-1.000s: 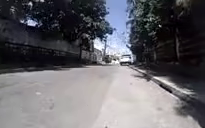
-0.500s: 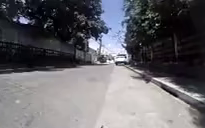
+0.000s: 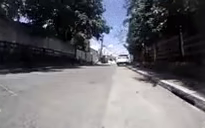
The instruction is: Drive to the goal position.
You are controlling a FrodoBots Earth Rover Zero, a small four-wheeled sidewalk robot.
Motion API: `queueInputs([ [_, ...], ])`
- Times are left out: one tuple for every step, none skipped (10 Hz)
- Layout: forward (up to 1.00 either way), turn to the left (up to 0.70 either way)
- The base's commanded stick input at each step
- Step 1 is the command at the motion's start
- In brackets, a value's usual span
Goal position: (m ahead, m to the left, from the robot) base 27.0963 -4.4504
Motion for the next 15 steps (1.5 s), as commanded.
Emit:
queueInputs([
  [0.70,0.00],
  [0.70,0.00],
  [0.70,0.00],
  [0.70,0.00],
  [0.70,0.00],
  [0.70,0.00],
  [0.70,0.00],
  [0.70,0.00],
  [0.70,0.00],
  [0.70,0.00],
  [0.70,0.00],
  [0.70,0.00],
  [0.70,0.00],
  [0.70,0.00],
  [0.70,0.00],
])
